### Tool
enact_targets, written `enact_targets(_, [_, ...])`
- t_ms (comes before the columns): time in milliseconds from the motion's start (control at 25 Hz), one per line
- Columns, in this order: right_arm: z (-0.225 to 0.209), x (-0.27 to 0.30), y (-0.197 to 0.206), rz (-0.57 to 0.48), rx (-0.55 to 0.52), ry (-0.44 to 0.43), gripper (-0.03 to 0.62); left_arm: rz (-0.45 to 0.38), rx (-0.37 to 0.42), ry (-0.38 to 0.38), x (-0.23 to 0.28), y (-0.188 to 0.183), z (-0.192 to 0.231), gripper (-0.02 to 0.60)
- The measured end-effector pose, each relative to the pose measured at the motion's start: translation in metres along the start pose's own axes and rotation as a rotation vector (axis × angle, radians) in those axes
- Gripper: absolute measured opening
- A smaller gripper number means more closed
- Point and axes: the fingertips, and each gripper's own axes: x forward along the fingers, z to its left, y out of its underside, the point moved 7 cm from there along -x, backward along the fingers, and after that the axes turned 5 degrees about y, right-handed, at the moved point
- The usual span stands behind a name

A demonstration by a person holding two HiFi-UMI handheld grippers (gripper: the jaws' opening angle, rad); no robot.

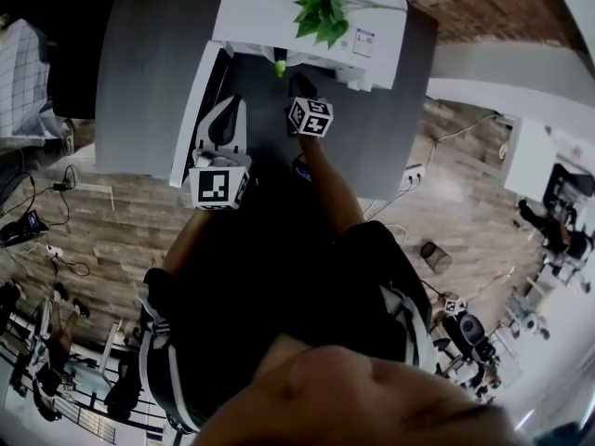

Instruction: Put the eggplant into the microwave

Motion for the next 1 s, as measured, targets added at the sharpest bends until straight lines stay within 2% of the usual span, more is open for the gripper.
enact_targets(240, [0.006, 0.007, 0.001, 0.051, -0.064, 0.022, 0.038, -0.002, 0.007, 0.005, 0.002, 0.005, 0.003, 0.035])
enact_targets(640, [0.009, 0.018, -0.002, 0.070, -0.093, 0.036, 0.038, 0.014, 0.042, 0.018, 0.007, 0.004, 0.001, 0.035])
enact_targets(840, [0.012, 0.024, -0.002, 0.076, -0.092, 0.028, 0.038, 0.026, -0.009, 0.005, 0.009, 0.004, 0.001, 0.035])
enact_targets(1000, [0.012, 0.030, -0.003, 0.084, -0.090, 0.023, 0.038, 0.032, -0.005, -0.001, 0.011, 0.006, 0.003, 0.035])
